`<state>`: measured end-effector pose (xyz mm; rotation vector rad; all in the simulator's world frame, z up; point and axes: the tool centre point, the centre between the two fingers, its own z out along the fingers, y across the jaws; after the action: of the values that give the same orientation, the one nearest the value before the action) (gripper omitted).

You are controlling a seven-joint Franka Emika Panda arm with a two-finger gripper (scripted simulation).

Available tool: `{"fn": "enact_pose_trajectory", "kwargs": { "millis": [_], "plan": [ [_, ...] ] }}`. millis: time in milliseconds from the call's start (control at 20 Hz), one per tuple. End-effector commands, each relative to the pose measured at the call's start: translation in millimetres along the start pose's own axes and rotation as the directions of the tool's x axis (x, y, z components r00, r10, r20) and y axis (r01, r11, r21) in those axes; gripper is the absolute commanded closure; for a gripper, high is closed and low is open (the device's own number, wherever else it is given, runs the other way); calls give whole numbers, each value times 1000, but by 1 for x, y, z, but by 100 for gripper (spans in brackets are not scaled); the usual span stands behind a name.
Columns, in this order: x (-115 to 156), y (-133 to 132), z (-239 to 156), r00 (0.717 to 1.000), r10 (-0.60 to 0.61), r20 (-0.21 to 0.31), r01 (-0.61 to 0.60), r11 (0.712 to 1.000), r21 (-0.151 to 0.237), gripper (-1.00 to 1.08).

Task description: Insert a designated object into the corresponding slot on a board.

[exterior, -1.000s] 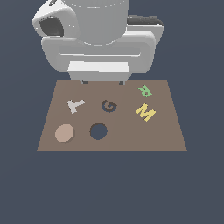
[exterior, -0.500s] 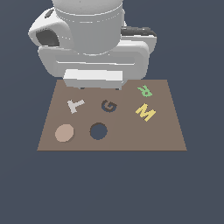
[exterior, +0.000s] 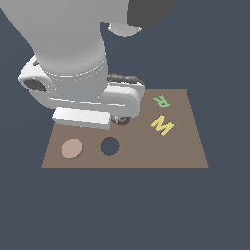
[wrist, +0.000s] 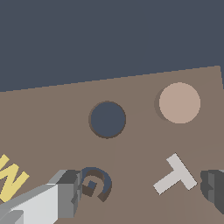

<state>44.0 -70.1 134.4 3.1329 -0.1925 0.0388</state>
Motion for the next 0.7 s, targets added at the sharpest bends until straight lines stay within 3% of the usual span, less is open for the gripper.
{"fn": "enact_pose_trajectory", "kwargs": {
  "millis": [0,650],
  "plan": [
    [11,13,16,1000,30,4,-30,1000,-1,-92],
    [52,68,76,989,147,22,-147,989,-3,-92]
  ]
}}
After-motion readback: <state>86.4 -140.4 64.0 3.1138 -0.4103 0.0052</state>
